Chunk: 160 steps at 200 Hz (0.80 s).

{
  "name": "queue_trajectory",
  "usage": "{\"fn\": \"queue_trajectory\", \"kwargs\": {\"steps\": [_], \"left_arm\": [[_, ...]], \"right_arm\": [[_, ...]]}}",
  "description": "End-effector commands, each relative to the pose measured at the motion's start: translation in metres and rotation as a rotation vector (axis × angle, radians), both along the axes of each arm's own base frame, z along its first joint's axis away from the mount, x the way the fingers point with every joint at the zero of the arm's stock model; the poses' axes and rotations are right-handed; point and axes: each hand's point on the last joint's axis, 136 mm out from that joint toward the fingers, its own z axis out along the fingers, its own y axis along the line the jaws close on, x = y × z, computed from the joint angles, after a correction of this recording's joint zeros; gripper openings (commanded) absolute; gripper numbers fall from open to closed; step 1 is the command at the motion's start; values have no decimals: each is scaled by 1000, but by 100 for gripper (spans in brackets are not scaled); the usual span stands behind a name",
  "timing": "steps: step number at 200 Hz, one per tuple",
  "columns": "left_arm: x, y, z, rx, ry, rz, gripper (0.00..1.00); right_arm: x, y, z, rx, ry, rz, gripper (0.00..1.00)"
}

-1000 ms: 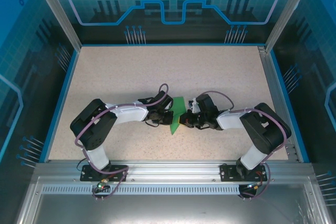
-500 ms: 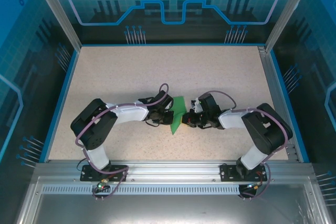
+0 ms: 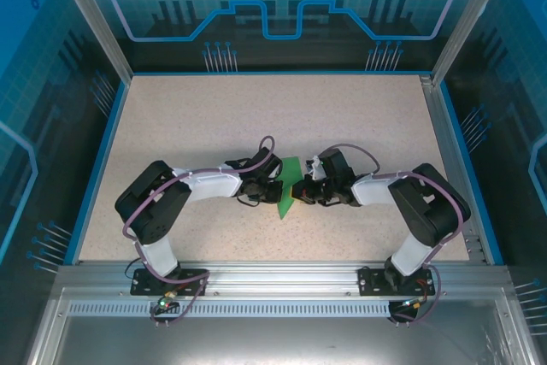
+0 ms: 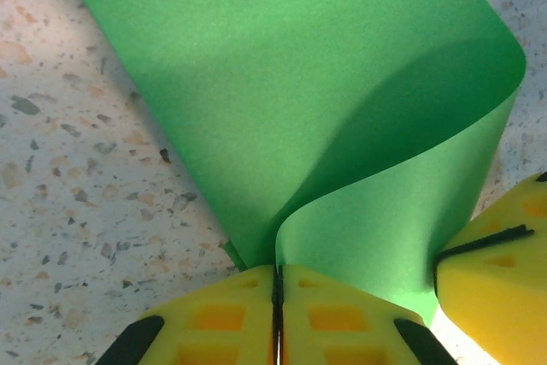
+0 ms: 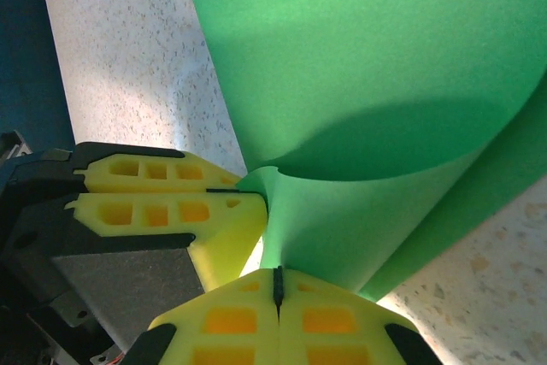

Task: Fold a paper plane with a square sheet of paper (pick it up from the middle)
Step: Third fold the triangle at the center of the table.

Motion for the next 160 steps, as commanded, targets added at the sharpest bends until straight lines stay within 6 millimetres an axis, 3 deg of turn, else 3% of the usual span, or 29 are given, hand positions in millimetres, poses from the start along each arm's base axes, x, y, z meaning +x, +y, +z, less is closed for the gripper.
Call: {"fn": "queue_trajectory", "kwargs": {"steps": [1,31,142,160], "left_arm": [[-12,4,-15,45,60,-27,12],[-7,-3,-3,16,39,-27,12],[-14,4,-23,70,74,-39,12],[-14,4,-24,73,72,-39,12]], "right_arm": [[4,4,11,9,-17,12,1],[2,1,6,-2,2,11,1],[-5,-13,-36,-48,69,-16,1],[-5,-14,-31,-21,70,-20,0]]}}
